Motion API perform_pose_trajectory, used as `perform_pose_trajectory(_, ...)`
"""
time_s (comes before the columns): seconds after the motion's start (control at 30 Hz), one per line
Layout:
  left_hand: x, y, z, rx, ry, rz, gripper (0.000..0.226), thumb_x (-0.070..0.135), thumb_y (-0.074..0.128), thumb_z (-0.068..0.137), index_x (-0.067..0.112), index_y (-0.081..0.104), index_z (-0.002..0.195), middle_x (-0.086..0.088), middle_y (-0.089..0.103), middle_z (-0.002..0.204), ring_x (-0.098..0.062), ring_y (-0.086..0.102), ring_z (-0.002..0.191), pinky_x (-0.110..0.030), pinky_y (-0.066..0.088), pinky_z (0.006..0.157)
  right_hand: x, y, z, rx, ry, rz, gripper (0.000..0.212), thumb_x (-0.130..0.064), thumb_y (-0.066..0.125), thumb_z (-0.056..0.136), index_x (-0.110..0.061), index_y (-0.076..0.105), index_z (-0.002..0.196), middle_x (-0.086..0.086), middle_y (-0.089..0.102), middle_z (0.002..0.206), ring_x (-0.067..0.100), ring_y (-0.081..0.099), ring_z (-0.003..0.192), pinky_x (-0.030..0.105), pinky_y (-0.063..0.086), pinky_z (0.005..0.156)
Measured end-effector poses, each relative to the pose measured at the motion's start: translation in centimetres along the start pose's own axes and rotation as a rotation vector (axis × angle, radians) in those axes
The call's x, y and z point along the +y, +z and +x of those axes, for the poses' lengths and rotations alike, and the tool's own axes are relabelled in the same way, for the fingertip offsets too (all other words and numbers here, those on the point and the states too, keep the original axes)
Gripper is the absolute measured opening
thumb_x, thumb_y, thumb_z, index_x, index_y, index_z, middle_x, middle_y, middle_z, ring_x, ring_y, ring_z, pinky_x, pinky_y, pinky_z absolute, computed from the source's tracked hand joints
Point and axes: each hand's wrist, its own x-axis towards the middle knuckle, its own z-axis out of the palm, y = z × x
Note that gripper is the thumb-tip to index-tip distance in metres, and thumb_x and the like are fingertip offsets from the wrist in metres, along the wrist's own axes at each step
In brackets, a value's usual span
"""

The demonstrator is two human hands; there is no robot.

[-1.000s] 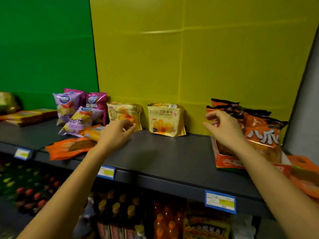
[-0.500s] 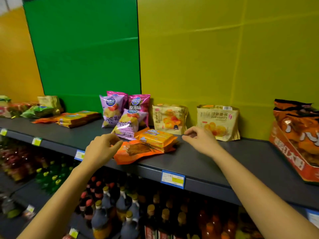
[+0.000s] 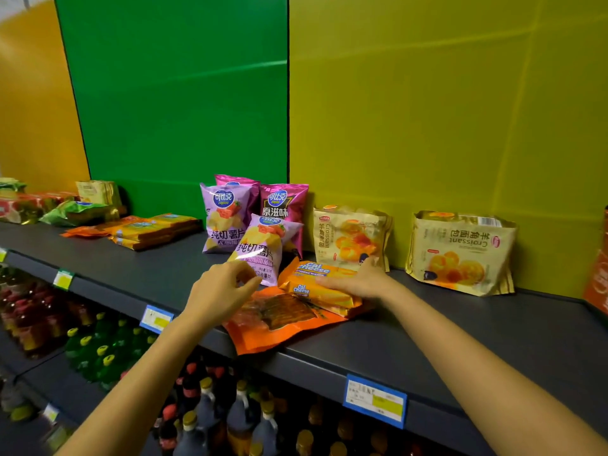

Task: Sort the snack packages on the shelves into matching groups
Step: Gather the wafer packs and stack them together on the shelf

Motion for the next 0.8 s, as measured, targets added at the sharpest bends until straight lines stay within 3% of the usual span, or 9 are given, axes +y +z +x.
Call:
perform_pose_trajectory(0.07,-0.1,0.5,0.8,-0.012,0.015,-0.029,0.018,0.036,0.058,0.085,0.023,0.069,0.090,0.001,0.070,0.093,-0.022,0.063,0.087,-0.032,0.047,0.070,0.5,0.0,1.2,-0.052,0.004,0.108,0.149,-0.079,0.073,0.027,-0.007,0.019,0.147,0.006,0.039,0.148,0.024,0.046,0.129,0.037,0.046,0.101)
perform_pose_trajectory(0.17,0.3,1.3,2.1,-0.052,0.051,-0.067,0.016,0.034,0.058,0.085,0.022,0.069,0.087,0.002,0.070,0.092,-0.022,0.063,0.087,-0.035,0.049,0.074,0.8,-0.8,1.1,-0.074,-0.002,0.221,0.081,-0.045,0.078,0.066,-0.015,0.044,0.134,0.000,0.054,0.128,0.018,0.054,0.111,0.028,0.046,0.085)
perform_pose_trajectory(0.2,0.5,1.6,2.6,-0.068,0.064,-0.078,0.017,0.033,0.058,0.085,0.021,0.069,0.086,0.001,0.070,0.091,-0.022,0.063,0.088,-0.035,0.049,0.074,1.0,-1.2,1.2,-0.078,0.010,0.243,0.074,-0.036,0.076,0.072,-0.015,0.043,0.134,0.001,0.053,0.127,0.019,0.052,0.111,0.027,0.044,0.082)
perform_pose_trajectory(0.37,1.4,3.4,5.4,-0.221,0.116,-0.055,0.032,0.041,0.055,0.085,0.012,0.068,0.090,-0.005,0.070,0.092,-0.024,0.063,0.091,-0.036,0.046,0.078,1.9,-3.1,1.3,0.074,0.121,0.338,0.079,-0.027,0.074,0.077,0.000,0.033,0.139,0.013,0.050,0.133,0.025,0.052,0.108,0.026,0.044,0.065)
perform_pose_trajectory(0.47,2.3,4.7,6.6,-0.352,0.112,0.018,0.043,0.050,0.054,0.084,0.008,0.062,0.084,-0.010,0.066,0.089,-0.028,0.061,0.089,-0.040,0.045,0.076,2.9,-4.4,0.8,0.133,0.179,0.401,0.058,-0.019,0.069,0.081,0.004,0.046,0.129,0.009,0.062,0.095,0.017,0.055,0.075,0.018,0.047,0.046)
perform_pose_trajectory(0.57,3.8,6.0,7.3,-0.451,0.080,0.109,0.057,0.064,0.053,0.078,0.008,0.050,0.074,-0.010,0.055,0.078,-0.027,0.053,0.076,-0.035,0.037,0.065,4.7,-5.6,0.1,0.182,0.222,0.500,0.045,-0.017,0.067,0.083,0.000,0.055,0.122,0.003,0.058,0.077,0.014,0.055,0.068,0.022,0.051,0.053)
perform_pose_trajectory(0.67,4.8,7.2,8.3,-0.574,0.027,0.146,0.072,0.076,0.053,0.066,0.007,0.056,0.085,-0.008,0.058,0.090,-0.027,0.057,0.087,-0.034,0.041,0.074,6.3,-6.3,-1.3,0.242,0.252,0.573,0.042,-0.017,0.064,0.085,-0.004,0.055,0.124,0.002,0.058,0.078,0.018,0.057,0.082,0.031,0.050,0.078)
perform_pose_trajectory(0.73,5.5,7.6,8.9,-0.637,0.013,0.128,0.075,0.076,0.057,0.063,0.008,0.059,0.096,-0.006,0.057,0.095,-0.026,0.059,0.097,-0.032,0.043,0.078,7.0,-6.8,-2.4,0.268,0.263,0.597,0.040,-0.016,0.061,0.087,-0.005,0.054,0.125,0.001,0.058,0.078,0.015,0.056,0.079,0.028,0.047,0.074)
perform_pose_trajectory(0.8,5.9,7.8,9.2,-0.697,0.005,0.063,0.062,0.069,0.062,0.067,0.011,0.056,0.088,-0.003,0.055,0.089,-0.022,0.056,0.091,-0.028,0.040,0.075,7.5,-7.3,-3.4,0.300,0.274,0.613,0.037,-0.016,0.058,0.089,-0.005,0.054,0.124,0.001,0.057,0.077,0.012,0.053,0.073,0.025,0.043,0.067)
